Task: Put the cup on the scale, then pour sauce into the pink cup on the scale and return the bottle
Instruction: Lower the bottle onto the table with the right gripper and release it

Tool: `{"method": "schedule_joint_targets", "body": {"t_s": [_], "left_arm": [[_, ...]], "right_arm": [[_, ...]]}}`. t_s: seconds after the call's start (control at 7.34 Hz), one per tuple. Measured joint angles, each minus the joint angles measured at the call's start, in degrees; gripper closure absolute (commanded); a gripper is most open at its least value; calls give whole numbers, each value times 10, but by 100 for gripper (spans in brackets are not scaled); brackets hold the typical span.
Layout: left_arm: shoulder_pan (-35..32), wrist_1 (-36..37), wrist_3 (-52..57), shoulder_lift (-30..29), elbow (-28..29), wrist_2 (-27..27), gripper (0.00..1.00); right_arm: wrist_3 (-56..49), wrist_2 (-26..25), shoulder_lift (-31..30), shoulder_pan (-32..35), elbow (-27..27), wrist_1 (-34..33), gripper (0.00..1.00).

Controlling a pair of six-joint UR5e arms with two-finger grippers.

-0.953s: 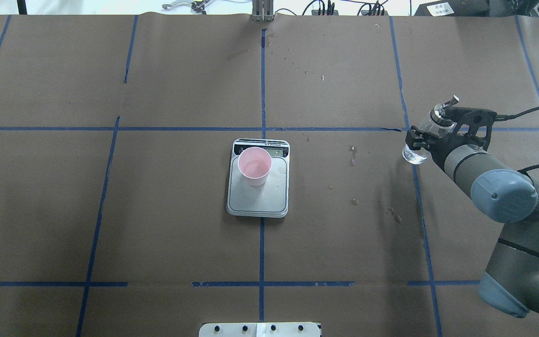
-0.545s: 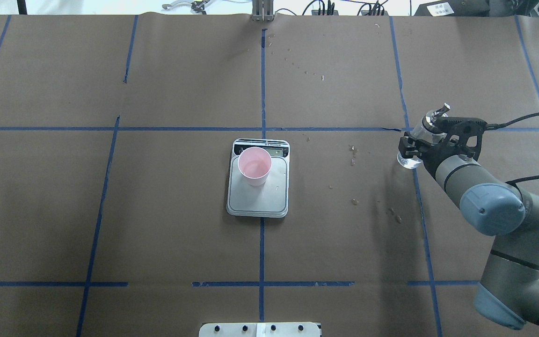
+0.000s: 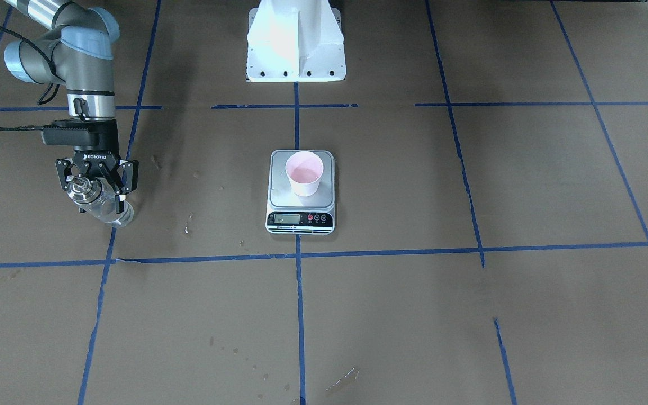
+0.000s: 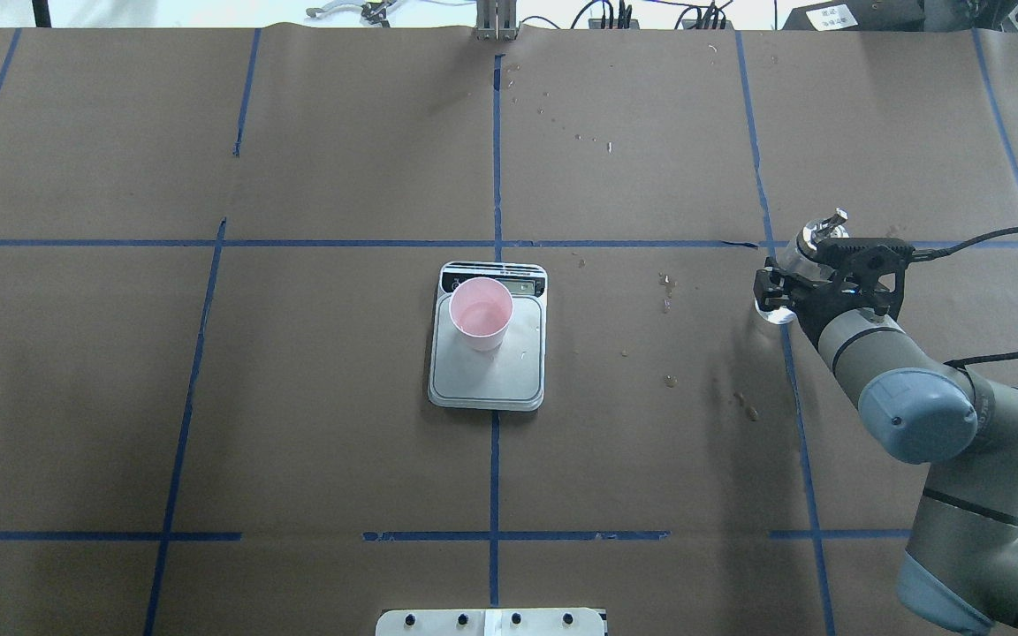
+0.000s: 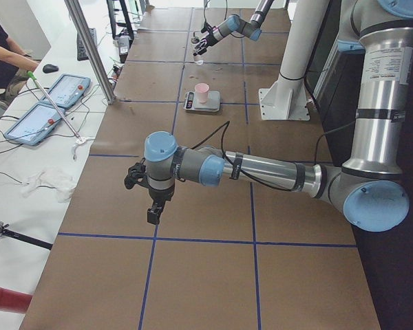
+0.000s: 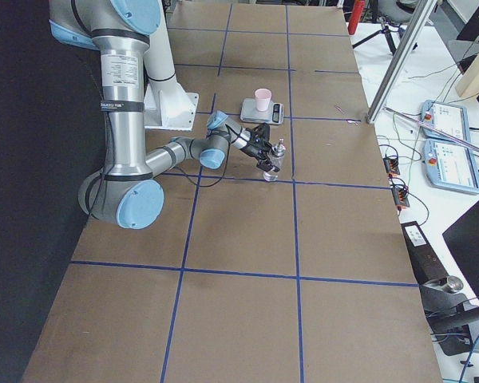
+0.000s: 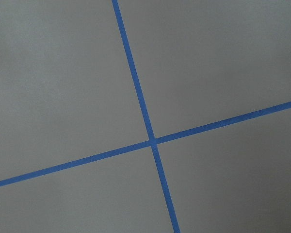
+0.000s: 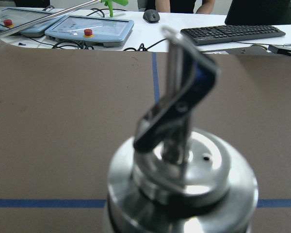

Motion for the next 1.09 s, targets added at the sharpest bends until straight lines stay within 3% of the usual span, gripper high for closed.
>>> {"method": "schedule_joint_targets", "body": {"t_s": [0.54, 0.68, 0.82, 1.09], "left_arm": [[0, 0, 0, 0, 0, 0, 0], [0, 0, 0, -1, 0, 0, 0], [0, 0, 0, -1, 0, 0, 0], [0, -1, 0, -1, 0, 0, 0]], "right_arm": [[0, 3, -2, 0, -1, 1, 100], [0, 3, -2, 0, -2, 2, 83], [0, 3, -2, 0, -2, 2, 59], [0, 4, -2, 0, -2, 3, 0]]}}
